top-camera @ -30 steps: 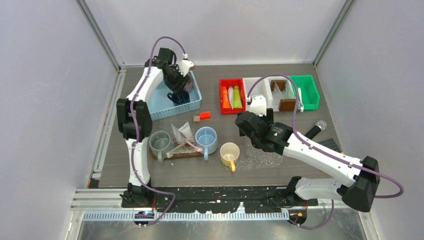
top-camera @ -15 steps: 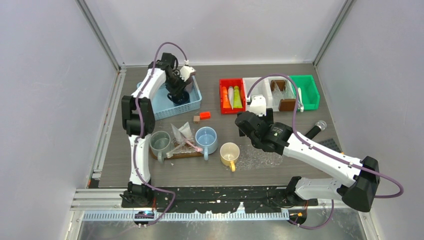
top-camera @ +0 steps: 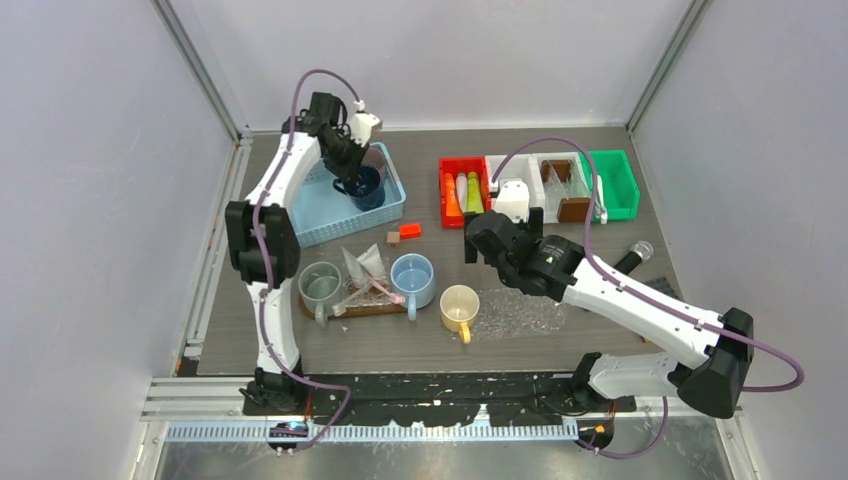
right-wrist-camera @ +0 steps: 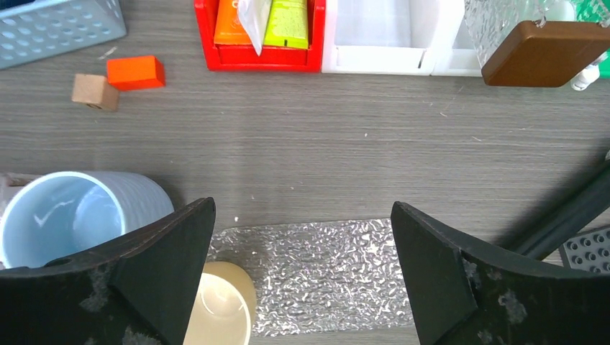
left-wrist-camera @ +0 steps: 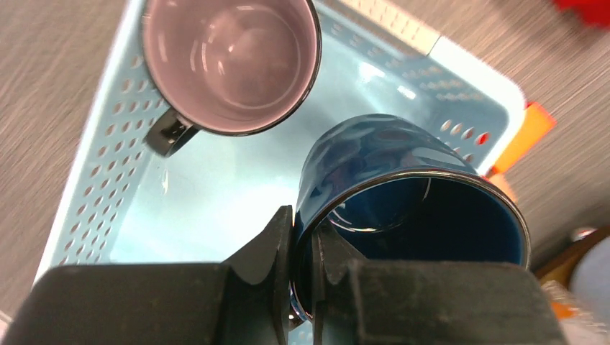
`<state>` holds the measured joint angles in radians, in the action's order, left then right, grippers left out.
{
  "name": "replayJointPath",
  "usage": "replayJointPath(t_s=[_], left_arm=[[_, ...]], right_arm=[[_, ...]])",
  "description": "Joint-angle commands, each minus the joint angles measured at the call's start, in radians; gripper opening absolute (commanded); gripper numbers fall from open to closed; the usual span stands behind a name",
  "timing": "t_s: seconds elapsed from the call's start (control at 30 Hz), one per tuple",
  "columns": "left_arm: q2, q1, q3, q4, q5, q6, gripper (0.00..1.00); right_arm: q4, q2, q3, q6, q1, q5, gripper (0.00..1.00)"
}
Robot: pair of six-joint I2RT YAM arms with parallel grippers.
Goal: Prepare toiletry sets of a toothbrush and toothpaste on the tray
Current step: Pick up the cup from the storage box.
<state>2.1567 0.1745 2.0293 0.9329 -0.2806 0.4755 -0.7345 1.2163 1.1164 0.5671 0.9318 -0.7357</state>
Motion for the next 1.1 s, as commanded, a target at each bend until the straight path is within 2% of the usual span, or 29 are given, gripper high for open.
replayJointPath(t_s=[0.0, 0.13, 0.3, 0.5, 0.8, 1.07], left_arm=[[-0.205, 0.0, -0.008, -0.109, -0.03, -0.211, 0.0], [-0.31, 0.007, -0.087, -0.212, 0.091, -0.445, 0.0], [-0.445, 0.041, -0.179, -0.249, 0.255, -0.705, 0.0], [-0.596, 0.143, -0.356, -0.318, 0.38, -0.988, 0.0], [-0.708, 0.372, -0.507, -0.356, 0.652, -1.204, 0.0], [-0.687, 0.539, -0.515, -0.371, 0.814, -1.291, 0.0]], right_arm=[[0.044, -0.007, 0.049, 0.017, -0.009, -0.013, 1.0], [0.117, -0.021, 0.032, -0.013, -0.029, 0.038, 1.0], [0.129, -0.021, 0.069, -0.005, -0.04, 0.033, 1.0], [0.182, -0.006, 0.136, 0.04, -0.042, 0.033, 0.99], [0.174, 0.048, 0.233, 0.085, -0.04, 0.08, 0.94], [0.187, 0.093, 0.277, 0.084, -0.04, 0.07, 0.9]])
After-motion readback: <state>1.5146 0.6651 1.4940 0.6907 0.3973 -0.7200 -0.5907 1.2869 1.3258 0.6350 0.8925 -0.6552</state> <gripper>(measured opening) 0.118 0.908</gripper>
